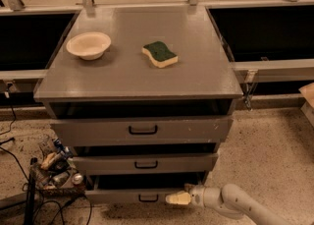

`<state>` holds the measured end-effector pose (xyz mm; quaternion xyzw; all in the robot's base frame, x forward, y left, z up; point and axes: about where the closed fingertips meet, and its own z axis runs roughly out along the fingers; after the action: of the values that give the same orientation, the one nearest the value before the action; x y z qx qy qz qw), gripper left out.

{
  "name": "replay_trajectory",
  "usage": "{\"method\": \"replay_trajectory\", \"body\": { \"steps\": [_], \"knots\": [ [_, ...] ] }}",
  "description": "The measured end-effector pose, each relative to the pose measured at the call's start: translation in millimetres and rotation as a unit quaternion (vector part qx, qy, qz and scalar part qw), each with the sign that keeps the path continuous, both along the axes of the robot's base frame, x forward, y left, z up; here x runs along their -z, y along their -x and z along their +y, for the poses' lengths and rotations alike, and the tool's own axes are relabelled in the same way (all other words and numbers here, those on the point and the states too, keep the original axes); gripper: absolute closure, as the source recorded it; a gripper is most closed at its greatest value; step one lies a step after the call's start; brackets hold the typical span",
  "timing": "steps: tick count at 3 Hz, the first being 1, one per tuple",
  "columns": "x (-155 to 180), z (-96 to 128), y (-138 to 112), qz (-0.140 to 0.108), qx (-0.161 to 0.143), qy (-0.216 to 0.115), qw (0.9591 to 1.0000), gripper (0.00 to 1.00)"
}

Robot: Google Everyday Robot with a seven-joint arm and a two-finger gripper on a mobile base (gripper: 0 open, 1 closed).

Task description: Open bottom drawer

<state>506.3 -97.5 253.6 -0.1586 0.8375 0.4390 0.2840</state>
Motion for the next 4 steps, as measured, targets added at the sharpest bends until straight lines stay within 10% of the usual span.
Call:
{"method": "replay_trajectory", "body": {
  "steps": [4],
  "knots": [
    [2.0, 12.5, -27.0, -0.008, 0.031, 0.021, 0.9993, 0.0]
  ]
}}
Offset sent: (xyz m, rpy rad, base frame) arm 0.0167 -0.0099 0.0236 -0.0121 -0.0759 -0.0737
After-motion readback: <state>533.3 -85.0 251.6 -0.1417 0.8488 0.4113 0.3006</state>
